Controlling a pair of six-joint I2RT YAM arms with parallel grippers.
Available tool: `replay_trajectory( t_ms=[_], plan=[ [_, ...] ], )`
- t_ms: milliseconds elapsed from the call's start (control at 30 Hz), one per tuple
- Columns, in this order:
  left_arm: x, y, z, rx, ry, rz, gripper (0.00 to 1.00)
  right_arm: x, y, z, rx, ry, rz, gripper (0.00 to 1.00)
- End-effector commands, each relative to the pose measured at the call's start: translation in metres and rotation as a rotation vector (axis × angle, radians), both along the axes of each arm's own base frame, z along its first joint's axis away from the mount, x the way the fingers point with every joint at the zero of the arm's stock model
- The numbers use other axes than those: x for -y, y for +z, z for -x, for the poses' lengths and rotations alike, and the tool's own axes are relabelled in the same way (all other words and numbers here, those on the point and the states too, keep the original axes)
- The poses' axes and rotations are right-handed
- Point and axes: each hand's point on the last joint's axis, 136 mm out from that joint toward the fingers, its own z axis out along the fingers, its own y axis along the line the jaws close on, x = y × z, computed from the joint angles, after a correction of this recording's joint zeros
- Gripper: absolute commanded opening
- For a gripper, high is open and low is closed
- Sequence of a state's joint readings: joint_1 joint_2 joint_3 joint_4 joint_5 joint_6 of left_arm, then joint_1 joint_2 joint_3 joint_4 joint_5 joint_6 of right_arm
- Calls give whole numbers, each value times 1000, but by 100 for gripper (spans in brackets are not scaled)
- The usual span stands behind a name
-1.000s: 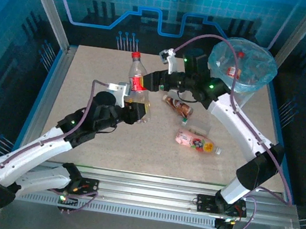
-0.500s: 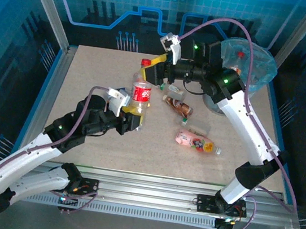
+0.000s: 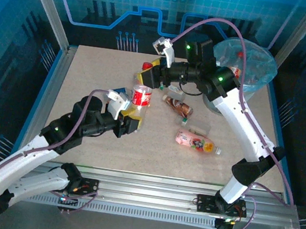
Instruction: Put the plastic bottles in the bin
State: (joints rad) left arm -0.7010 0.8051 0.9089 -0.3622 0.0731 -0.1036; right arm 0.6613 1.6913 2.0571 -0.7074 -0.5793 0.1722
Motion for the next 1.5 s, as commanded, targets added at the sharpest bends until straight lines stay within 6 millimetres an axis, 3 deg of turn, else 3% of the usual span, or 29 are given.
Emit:
replay_trajectory(
  t_ms=[0, 167, 233, 333, 467, 533, 667, 900, 1067, 1167, 1367, 1467],
  plan=[
    [1, 12, 5, 70, -41, 13, 46, -3, 1, 7, -4, 26, 5, 48],
    [-5, 10, 0, 67, 6, -2, 53, -2, 3, 9, 2, 33, 5, 34],
    [-11, 11, -5, 72, 52, -5, 60, -1, 5, 9, 11, 21, 8, 32],
    [-17, 16, -9, 100, 98, 6, 82, 6, 7, 2, 39, -33, 26, 25],
    [-24, 25, -12, 145, 136, 34, 97, 19, 13, -10, 99, -133, 61, 17],
    [-26, 28, -10, 160, 140, 44, 99, 28, 18, -17, 141, -196, 82, 15],
    [-29, 33, -10, 175, 155, 52, 99, 61, 36, -45, 264, -425, 140, 11],
    [-31, 36, -14, 170, 182, 72, 99, 176, 77, -116, 447, -1056, 287, 2],
    [-31, 37, -16, 159, 197, 78, 99, 237, 108, -146, 562, -1339, 406, 2],
    [-33, 37, -18, 159, 211, 76, 99, 256, 114, -165, 608, -1435, 477, 2],
    [-38, 36, -21, 155, 247, 67, 99, 269, 117, -191, 674, -1531, 559, 2],
    [-39, 32, -22, 140, 252, 58, 99, 274, 102, -202, 652, -1541, 613, 4]
  ],
)
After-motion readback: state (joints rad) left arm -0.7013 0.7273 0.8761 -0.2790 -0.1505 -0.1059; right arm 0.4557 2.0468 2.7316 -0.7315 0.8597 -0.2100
